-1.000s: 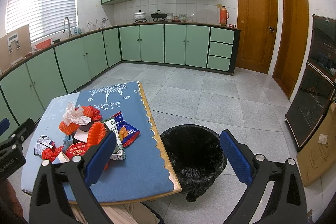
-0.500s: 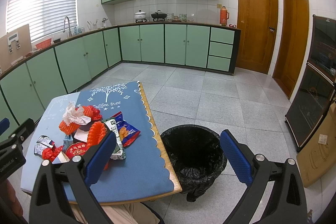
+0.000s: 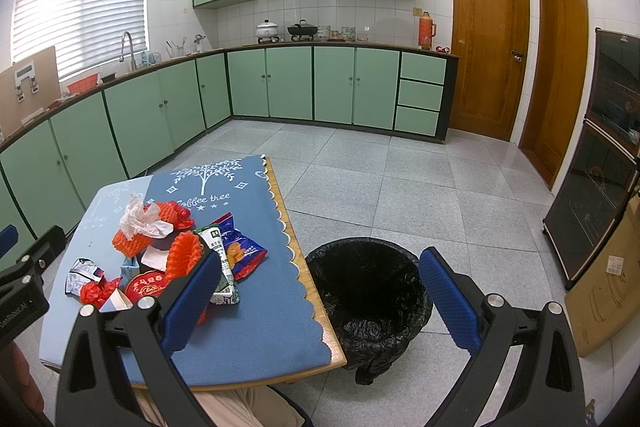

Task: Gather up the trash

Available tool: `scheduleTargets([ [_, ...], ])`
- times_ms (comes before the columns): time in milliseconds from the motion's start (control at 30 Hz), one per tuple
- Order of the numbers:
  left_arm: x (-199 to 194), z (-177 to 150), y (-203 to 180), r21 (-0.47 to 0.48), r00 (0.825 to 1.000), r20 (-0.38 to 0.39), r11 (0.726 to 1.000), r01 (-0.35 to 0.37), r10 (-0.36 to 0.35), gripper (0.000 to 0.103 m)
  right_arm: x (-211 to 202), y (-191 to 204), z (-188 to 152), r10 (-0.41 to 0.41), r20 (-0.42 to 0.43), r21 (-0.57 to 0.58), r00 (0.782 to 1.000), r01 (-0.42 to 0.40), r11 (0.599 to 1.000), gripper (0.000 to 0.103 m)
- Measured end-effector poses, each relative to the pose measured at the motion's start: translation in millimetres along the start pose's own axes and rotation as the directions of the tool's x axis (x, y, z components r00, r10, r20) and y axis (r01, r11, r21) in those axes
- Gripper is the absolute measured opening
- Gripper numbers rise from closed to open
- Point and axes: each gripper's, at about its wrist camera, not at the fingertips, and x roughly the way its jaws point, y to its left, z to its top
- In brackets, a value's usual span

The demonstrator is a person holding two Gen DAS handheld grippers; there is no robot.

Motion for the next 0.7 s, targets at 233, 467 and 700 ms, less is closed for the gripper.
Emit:
scheduleTargets([
  [233, 2.4, -0.9, 4.9, -0.003, 1.000, -0.001, 1.000, -0.002, 0.002, 0.098, -0.2, 0.4, 0.2, 0.001, -0.002, 0.000, 1.000, -0.001, 1.000, 0.097],
  [467, 4.9, -3.2, 8.3, -0.007, 1.000, 0.005, 1.000, -0.001, 0.001, 0.098, 4.2, -0.4, 0.4, 0.009, 0.007, -0.004, 1.000, -0.009, 1.000, 0.097],
  [700, 26.9, -13.9, 33.7, -0.031, 0.999, 0.017, 0.999, -0.044, 0.045, 0.098, 29.3, 15.9, -6.3, 0.055, 0.009, -0.032, 0.998, -0.055, 0.998, 0.097],
])
